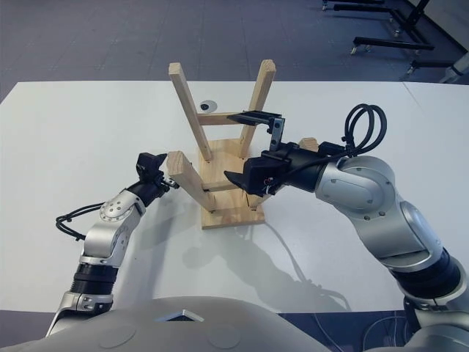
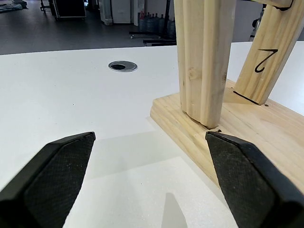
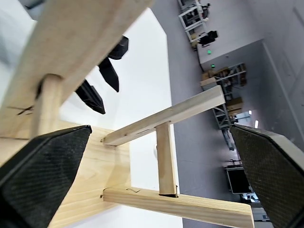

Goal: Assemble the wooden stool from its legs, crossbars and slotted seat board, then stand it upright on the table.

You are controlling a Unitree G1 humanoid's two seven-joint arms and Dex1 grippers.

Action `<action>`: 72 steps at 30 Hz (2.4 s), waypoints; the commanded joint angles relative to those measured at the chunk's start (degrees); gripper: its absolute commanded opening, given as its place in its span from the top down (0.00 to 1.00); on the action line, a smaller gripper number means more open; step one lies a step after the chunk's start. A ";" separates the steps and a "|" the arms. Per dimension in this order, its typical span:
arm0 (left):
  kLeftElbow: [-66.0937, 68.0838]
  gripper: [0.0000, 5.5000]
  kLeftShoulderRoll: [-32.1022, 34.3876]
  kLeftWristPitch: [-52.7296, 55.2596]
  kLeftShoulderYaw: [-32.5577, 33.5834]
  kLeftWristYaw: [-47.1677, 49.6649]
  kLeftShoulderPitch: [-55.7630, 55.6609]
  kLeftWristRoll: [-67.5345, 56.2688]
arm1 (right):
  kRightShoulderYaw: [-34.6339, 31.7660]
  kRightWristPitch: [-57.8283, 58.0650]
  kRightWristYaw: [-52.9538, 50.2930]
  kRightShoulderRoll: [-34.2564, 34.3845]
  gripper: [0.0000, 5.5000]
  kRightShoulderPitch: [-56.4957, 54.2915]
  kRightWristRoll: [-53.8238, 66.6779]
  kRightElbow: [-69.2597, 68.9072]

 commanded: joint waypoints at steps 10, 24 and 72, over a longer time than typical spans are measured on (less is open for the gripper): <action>0.31 0.22 1.36 0.99 3.54 0.39 -0.70 -1.69 | -5.67 -9.88 -13.64 9.18 0.02 4.20 -15.56 -1.81; -0.73 0.22 4.02 5.66 3.54 -2.83 -2.62 -3.18 | 4.88 -17.92 -14.37 12.12 0.02 19.63 -34.20 5.00; -42.32 0.77 8.28 7.64 6.69 4.54 20.73 -10.96 | -29.36 16.57 -25.37 31.87 1.00 30.48 26.35 7.09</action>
